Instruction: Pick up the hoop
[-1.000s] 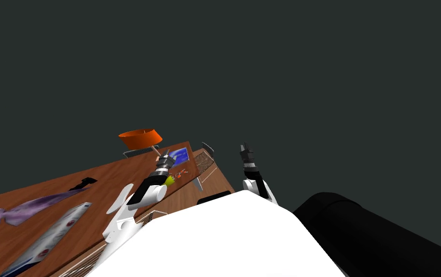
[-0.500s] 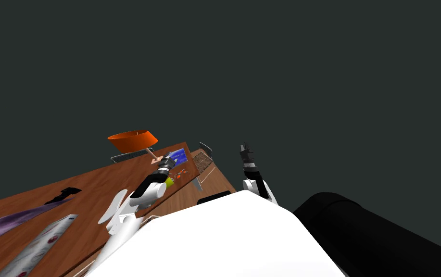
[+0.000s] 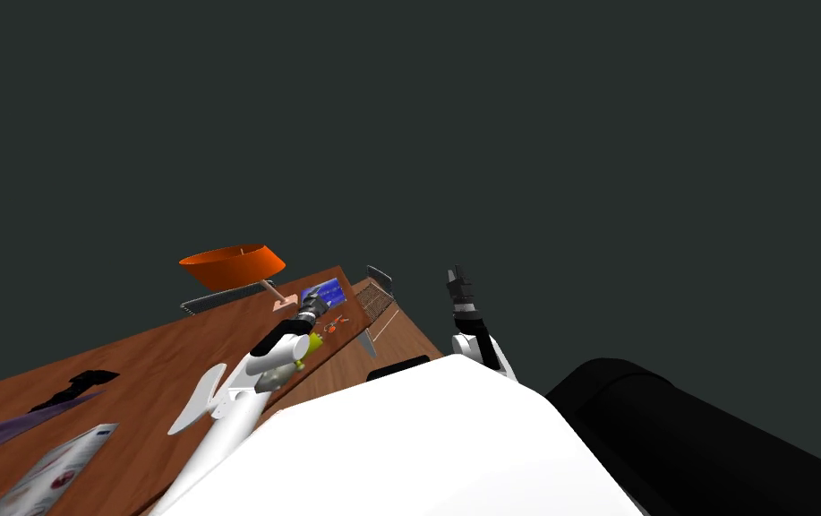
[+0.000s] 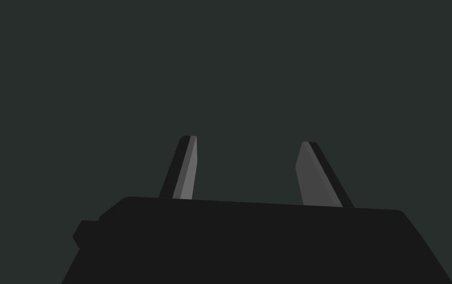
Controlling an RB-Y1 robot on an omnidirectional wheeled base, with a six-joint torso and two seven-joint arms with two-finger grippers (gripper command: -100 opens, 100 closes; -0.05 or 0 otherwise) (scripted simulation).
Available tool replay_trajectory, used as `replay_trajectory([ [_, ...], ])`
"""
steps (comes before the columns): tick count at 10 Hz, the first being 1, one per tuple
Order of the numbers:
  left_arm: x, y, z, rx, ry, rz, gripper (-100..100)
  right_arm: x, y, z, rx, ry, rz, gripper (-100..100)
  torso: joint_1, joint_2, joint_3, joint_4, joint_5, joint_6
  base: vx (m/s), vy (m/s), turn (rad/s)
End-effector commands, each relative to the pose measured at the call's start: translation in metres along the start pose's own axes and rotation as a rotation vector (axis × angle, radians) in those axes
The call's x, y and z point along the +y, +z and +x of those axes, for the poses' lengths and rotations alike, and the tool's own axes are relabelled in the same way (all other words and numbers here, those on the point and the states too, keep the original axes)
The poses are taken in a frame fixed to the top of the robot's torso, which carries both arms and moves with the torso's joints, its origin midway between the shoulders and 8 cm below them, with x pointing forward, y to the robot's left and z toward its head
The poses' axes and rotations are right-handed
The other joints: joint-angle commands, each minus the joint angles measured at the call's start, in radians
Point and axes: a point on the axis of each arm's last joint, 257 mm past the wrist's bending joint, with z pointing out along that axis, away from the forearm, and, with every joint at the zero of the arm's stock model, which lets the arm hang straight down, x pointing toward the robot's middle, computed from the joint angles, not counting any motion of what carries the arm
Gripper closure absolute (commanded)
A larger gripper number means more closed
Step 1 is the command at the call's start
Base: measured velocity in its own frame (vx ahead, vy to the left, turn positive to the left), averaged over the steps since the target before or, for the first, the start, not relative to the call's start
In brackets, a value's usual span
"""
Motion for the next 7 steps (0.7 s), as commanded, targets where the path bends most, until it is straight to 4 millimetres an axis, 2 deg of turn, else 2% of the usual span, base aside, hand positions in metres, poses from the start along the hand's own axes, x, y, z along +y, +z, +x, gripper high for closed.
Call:
replay_trajectory([
  [1,0.016,0.006,-0.006,-0.018,-0.020,-0.049,-100,0.000,0.000,0.000,0.000,0.000,0.000,0,0.000,0.000,0.000,0.000,0.000,0.000,-0.045,0.051,-0.084],
  [4,0.041,0.018,-0.019,-0.052,-0.095,-0.149,-100,0.000,0.000,0.000,0.000,0.000,0.000,0,0.000,0.000,0.000,0.000,0.000,-0.001,-0.041,0.050,-0.136],
  [7,0.067,0.021,-0.030,-0.086,-0.138,-0.237,-100,0.000,0.000,0.000,0.000,0.000,0.000,0,0.000,-0.001,0.000,0.000,0.000,0.000,-0.034,0.046,-0.090],
])
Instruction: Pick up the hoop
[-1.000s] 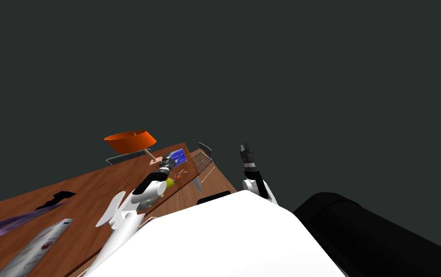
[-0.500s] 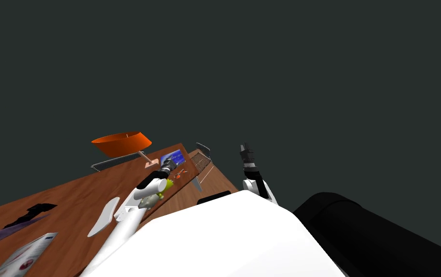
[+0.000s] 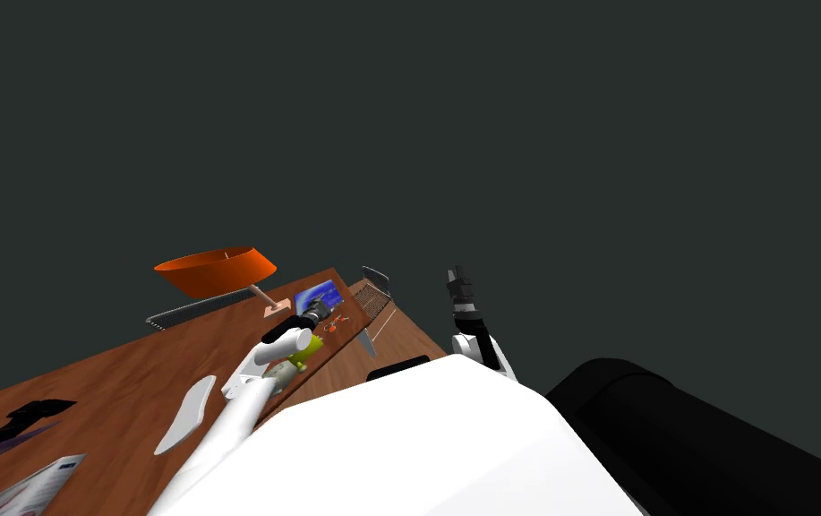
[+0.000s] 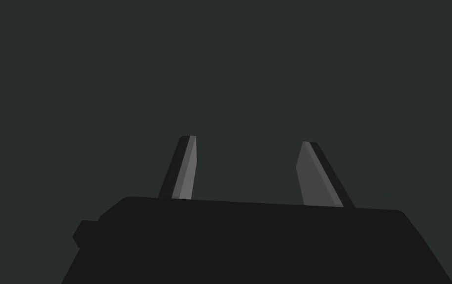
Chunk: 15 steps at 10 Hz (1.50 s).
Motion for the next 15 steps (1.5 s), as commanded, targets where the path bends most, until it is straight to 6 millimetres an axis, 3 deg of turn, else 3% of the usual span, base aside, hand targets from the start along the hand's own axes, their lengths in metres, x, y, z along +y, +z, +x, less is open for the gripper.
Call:
replay_trajectory([
  [1,0.014,0.008,-0.007,-0.021,-0.048,-0.062,-100,0.000,0.000,0.000,0.000,0.000,0.000,0,0.000,0.000,0.000,0.000,0.000,0.000,-0.038,0.042,-0.143],
  [7,0.064,0.019,-0.028,-0.095,-0.180,-0.247,-100,0.000,0.000,0.000,0.000,0.000,0.000,0,-0.001,-0.001,0.000,0.000,0.000,0.000,-0.030,0.040,-0.080],
  [10,0.079,0.020,-0.032,-0.118,-0.222,-0.303,-100,0.000,0.000,0.000,0.000,0.000,0.000,0,0.000,-0.001,0.000,0.000,0.000,0.000,-0.022,0.037,-0.058],
  [15,0.128,0.018,-0.038,-0.196,-0.375,-0.485,-100,0.000,0.000,0.000,0.000,0.000,0.000,0,-0.001,-0.001,-0.001,0.000,0.000,0.000,-0.020,0.036,-0.061],
])
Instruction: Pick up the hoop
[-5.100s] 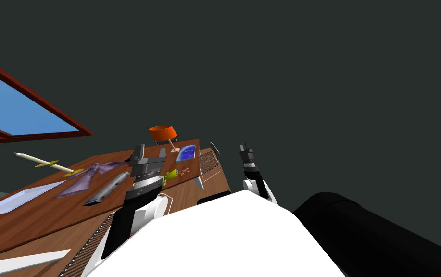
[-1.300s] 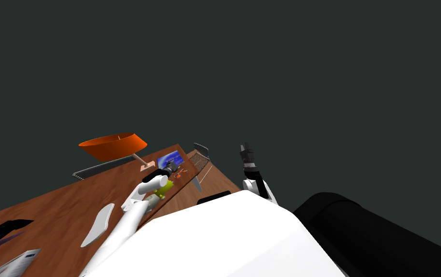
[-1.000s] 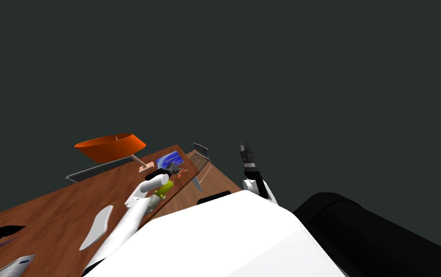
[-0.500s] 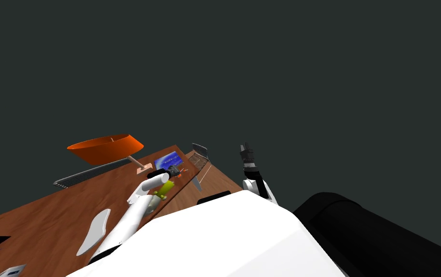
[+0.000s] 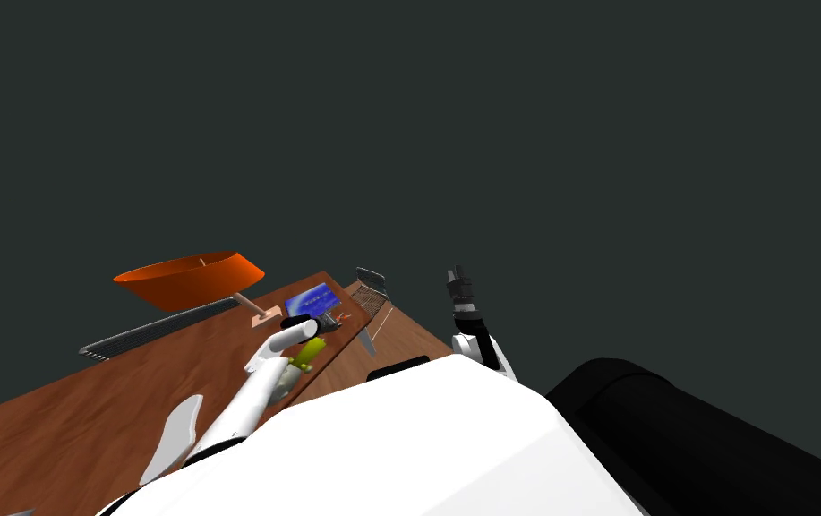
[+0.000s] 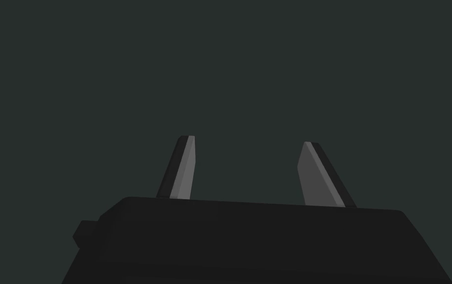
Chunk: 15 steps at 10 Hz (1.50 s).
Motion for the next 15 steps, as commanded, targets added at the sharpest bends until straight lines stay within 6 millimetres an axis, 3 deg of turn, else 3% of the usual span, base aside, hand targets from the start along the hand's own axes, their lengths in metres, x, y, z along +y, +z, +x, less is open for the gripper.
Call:
replay_trajectory([
  [1,0.007,0.003,-0.007,-0.018,-0.028,-0.032,-100,0.000,0.000,0.000,0.000,0.000,0.000,0,0.000,0.000,0.000,0.000,0.000,0.000,-0.008,0.037,-0.025],
  [10,0.079,0.016,-0.035,-0.146,-0.244,-0.269,-100,0.000,0.000,0.000,0.000,0.000,0.000,0,0.001,-0.003,-0.002,-0.001,0.000,0.000,0.015,0.045,-0.013],
  [11,0.074,0.017,-0.030,-0.133,-0.226,-0.251,-100,0.000,0.000,0.000,0.000,0.000,0.000,0,0.003,-0.004,-0.002,-0.001,0.001,-0.001,0.027,0.044,-0.004],
  [12,0.075,0.017,-0.031,-0.137,-0.231,-0.255,0,0.000,0.000,0.000,0.000,0.000,0.000,0,0.000,-0.003,-0.002,-0.001,0.000,0.000,0.004,0.008,-0.001],
  [13,0.084,0.023,-0.033,-0.134,-0.229,-0.252,-100,0.000,0.000,0.000,0.000,0.000,0.000,0,-0.002,-0.002,-0.001,0.000,0.000,0.000,0.031,0.011,-0.002],
  [15,0.093,0.028,-0.036,-0.132,-0.228,-0.249,-100,0.000,0.000,0.000,0.000,0.000,0.000,0,-0.002,-0.003,-0.002,-0.001,0.000,0.000,0.049,0.008,-0.003],
])
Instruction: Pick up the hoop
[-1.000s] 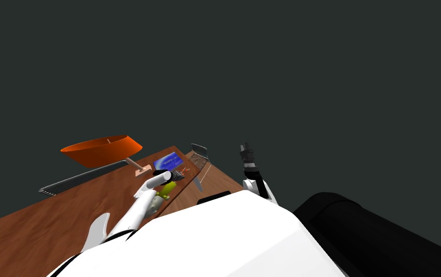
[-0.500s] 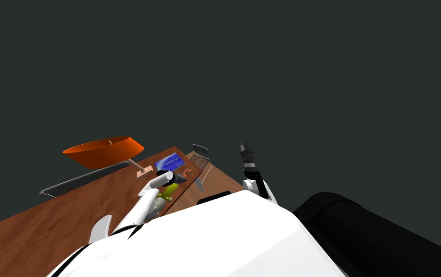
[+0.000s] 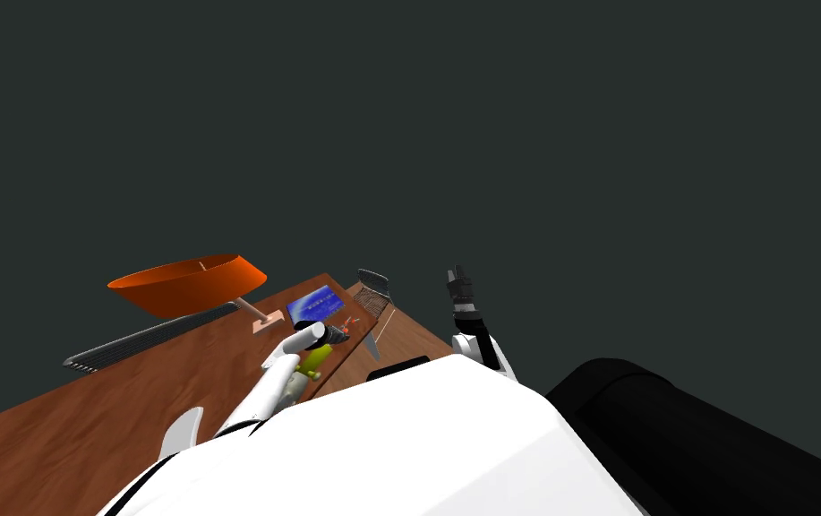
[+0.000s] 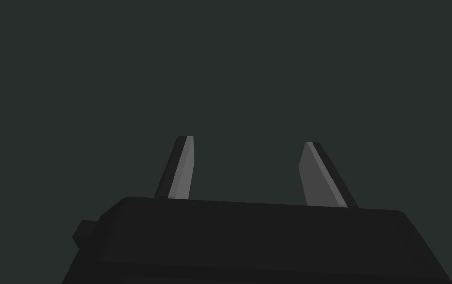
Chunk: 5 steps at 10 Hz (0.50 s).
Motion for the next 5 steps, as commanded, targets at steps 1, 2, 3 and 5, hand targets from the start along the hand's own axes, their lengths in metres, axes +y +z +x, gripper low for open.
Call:
replay_trajectory([
  [1,0.0000,0.0000,0.0000,0.000,0.000,0.000,-100,0.0000,0.0000,0.0000,0.000,0.000,0.000,0,0.000,0.000,0.000,0.000,0.000,0.000,0.021,0.003,0.000],
  [2,0.0000,0.0005,-0.0001,0.001,0.001,0.002,100,0.0000,0.0000,0.0000,0.000,0.000,0.000,0,0.000,0.001,0.001,0.000,0.000,0.000,0.000,0.000,0.000],
  [3,0.0007,0.0007,-0.0001,0.001,0.001,0.000,100,0.0000,0.0000,0.0000,0.000,0.000,0.000,0,0.000,0.002,0.001,0.001,0.000,0.000,0.000,0.000,0.000],
  [5,0.0004,0.0006,0.0000,0.001,0.003,0.001,100,0.0000,0.0000,0.0000,0.000,0.000,0.000,0,0.000,0.003,0.002,0.001,0.000,-0.001,0.000,0.000,0.000],
])
